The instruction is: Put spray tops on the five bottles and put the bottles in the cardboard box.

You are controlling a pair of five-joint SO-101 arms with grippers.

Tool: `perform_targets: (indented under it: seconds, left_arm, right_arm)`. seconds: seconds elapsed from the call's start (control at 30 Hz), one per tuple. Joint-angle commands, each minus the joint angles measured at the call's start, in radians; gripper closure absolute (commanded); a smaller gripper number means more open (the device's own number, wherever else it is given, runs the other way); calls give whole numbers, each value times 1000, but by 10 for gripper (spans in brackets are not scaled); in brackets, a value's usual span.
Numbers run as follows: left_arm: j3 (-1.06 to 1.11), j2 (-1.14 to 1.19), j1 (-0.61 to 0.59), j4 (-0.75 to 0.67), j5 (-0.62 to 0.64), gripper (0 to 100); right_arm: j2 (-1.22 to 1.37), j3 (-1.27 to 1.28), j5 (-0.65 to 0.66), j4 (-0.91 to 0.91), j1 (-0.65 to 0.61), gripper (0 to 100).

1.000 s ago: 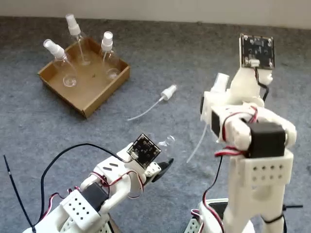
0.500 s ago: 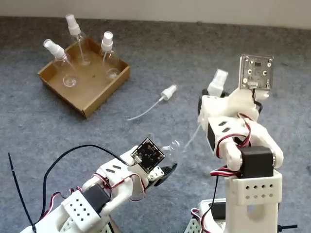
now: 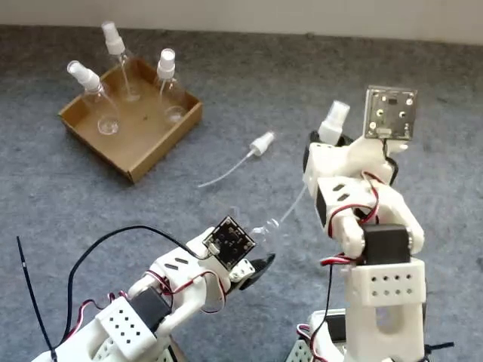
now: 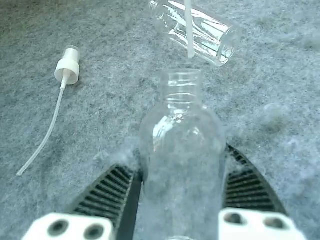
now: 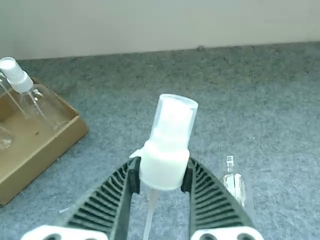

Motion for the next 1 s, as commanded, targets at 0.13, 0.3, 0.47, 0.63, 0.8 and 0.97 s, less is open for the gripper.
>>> perform_targets:
  seconds: [0.13,0.3,0.47,0.63,0.8,0.97]
  left_arm:
    - [-7,-18,18,-60,5,899]
    - [-7,-18,18,-61,5,899]
    - [-16,-18,10,-61,8,899]
    - [-16,-18,8,-94,8,899]
    - [-8,-18,-44,-176,9,899]
    - [-8,-18,-73,-204,11,899]
  right_arm:
    - [-24,82,5,-67,10,942]
    - [-24,82,5,-65,-4,942]
    - [-33,87,5,-31,-90,942]
    - [-142,88,5,28,-153,942]
    - [-292,179,8,42,-156,942]
    - [-394,311,11,41,-203,942]
